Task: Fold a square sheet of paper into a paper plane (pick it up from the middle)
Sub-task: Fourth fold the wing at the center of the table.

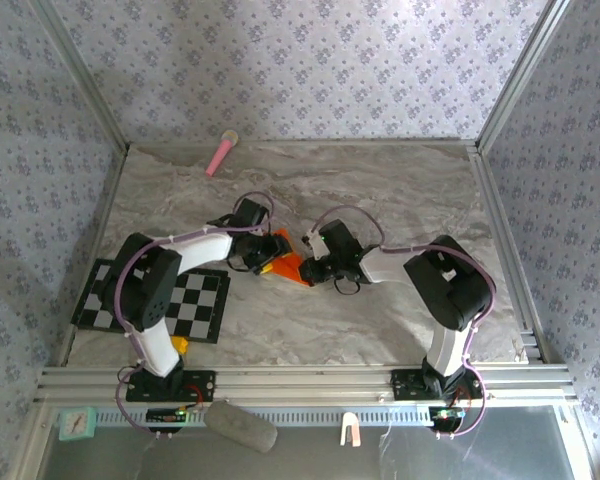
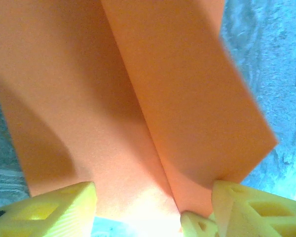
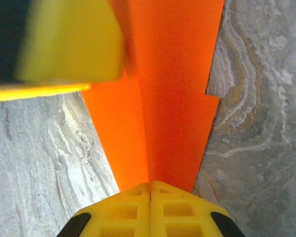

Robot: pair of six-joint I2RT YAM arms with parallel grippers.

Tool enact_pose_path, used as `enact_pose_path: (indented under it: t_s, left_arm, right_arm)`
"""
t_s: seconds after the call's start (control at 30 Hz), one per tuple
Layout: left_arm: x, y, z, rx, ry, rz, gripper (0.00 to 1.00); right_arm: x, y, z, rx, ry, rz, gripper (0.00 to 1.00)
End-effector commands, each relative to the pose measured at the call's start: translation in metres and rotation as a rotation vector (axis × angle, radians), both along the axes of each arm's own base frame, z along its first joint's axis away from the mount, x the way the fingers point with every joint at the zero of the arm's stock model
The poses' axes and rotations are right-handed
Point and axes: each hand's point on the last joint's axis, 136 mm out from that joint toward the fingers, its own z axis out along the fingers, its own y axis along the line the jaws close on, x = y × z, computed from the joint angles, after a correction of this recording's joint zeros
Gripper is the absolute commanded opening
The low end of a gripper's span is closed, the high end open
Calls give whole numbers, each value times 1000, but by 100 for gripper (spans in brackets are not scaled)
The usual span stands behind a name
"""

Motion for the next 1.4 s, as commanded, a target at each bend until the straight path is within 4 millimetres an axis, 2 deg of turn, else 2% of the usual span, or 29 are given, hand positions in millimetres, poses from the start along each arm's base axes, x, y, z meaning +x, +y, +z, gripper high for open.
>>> enact_pose_path:
  t_s: [0.0,0.2,0.47,0.63,1.1,1.37]
  left_arm:
    - [12,0,35,-31,-123,-46,64]
    - [8,-4,31,-83,-158,-69,63]
    - [1,-11,11,-104,-130,-101,60]
    - [-3,-18,1,-79,-112,-141,63]
    - [-13,-7,-27,78,-16,-149,62]
    - [-25,0,-42,190,65,-162,62]
  right_arm:
    - [-10,4,-2,82,87,25,4]
    - [-11,3,2,160,150,23,3]
    - [-10,-1,3,232,214,3,3]
    - [-10,-1,0,246,237,-5,3]
    - [-8,-6,-10,230,268,-38,5]
    - [-8,-11,-16,190,276,-58,13]
